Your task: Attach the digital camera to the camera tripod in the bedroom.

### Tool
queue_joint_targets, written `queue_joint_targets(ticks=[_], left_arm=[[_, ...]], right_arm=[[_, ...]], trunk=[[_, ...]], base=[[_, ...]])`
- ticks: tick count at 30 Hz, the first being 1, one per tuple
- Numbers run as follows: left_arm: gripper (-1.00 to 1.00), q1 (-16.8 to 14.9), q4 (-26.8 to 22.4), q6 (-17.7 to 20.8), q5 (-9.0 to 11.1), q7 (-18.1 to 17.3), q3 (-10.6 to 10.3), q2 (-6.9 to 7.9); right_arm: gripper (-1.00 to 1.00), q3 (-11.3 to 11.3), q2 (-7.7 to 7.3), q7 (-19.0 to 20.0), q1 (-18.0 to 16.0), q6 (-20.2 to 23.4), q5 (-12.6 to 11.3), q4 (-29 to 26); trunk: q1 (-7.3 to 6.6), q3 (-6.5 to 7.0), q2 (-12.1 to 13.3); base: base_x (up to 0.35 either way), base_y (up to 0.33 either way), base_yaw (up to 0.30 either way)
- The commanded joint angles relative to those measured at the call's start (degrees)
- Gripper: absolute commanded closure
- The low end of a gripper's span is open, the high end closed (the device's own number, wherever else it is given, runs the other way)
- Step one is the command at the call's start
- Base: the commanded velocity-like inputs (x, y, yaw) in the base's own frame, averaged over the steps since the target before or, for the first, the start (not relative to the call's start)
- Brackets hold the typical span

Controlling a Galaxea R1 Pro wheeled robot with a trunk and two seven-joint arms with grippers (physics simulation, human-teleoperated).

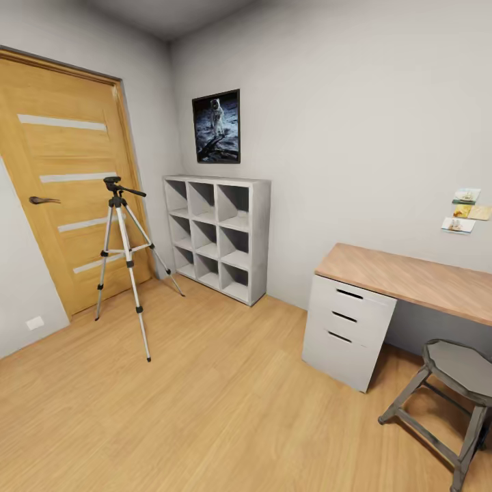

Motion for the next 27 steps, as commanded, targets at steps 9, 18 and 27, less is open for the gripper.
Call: queue_joint_targets(ticks=[9, 18, 27], left_arm=[[-1.0, -0.1, -0.2, -0.1, -0.36, 0.18, -0.44, 0.52], [-1.0, -0.1, -3.11, -2.73, 2.36, 0.18, 0.71, -0.12], [-1.0, -0.1, -3.35, -2.97, 4.1, 0.18, 0.8, -0.17]], right_arm=[[-1.0, 0.35, -0.19, 0.01, 0.17, -0.09, 0.18, 0.0], [-1.0, 0.42, -0.5, 0.08, 0.17, -0.39, 0.42, 0.0], [-1.0, 0.41, -0.53, 0.1, 0.17, -1.01, 0.38, 0.0]], trunk=[[0.0, -0.03, -0.01], [0.0, -0.03, -0.01], [0.0, -0.03, -0.01]], base=[[0.0, 0.0, 0.0], [0.0, 0.0, 0.0], [0.0, 0.0, 0.0]])
